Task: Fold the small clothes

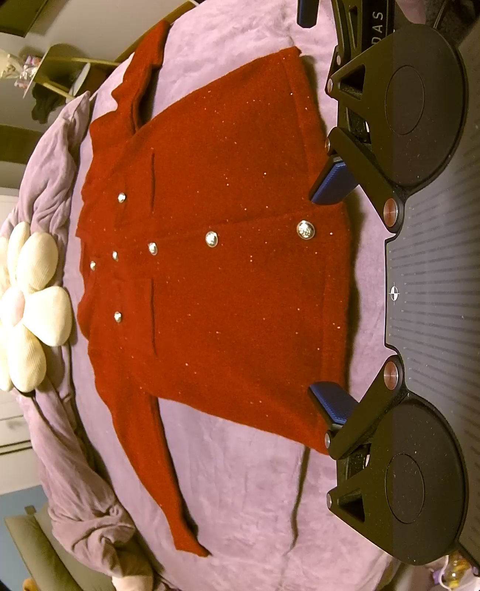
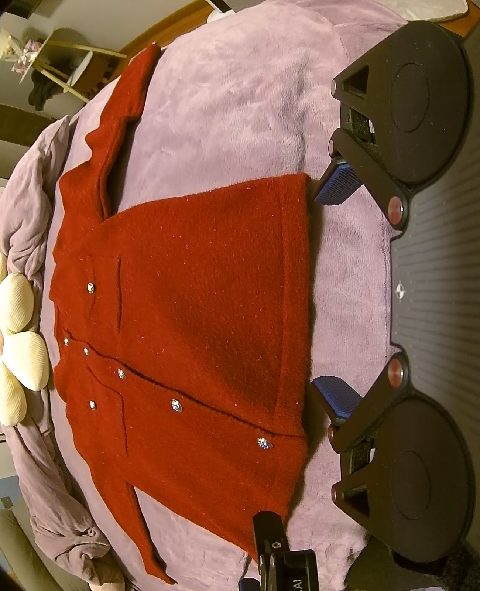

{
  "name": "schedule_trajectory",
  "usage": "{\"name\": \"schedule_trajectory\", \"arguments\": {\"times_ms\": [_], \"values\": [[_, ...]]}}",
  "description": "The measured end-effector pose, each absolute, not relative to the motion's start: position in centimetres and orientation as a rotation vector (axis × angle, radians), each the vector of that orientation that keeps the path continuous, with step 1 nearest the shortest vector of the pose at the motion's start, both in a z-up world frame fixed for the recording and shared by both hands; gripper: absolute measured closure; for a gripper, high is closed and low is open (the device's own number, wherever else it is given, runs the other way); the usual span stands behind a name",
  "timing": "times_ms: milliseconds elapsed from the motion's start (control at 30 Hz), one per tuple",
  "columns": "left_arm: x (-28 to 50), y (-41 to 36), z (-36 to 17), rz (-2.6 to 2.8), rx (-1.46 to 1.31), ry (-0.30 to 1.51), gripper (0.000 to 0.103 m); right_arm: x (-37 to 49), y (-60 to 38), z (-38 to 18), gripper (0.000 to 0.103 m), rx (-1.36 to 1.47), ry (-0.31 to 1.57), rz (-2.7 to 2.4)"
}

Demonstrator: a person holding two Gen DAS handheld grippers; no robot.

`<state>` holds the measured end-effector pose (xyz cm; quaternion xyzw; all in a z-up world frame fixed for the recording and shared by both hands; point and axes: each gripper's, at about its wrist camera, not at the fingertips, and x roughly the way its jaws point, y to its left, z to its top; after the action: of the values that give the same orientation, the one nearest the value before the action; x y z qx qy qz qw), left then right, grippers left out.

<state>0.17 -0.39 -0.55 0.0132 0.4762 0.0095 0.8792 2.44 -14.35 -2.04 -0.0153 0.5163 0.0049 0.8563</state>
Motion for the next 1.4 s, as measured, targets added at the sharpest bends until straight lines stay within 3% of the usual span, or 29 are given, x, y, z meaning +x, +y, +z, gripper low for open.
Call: {"name": "schedule_trajectory", "arguments": {"times_ms": [1400], "values": [[0.27,-0.48,-0.91,0.022,0.028,1.004,0.000,2.24,-14.59,-1.95,0.004,-0.023,1.074,0.008]]}}
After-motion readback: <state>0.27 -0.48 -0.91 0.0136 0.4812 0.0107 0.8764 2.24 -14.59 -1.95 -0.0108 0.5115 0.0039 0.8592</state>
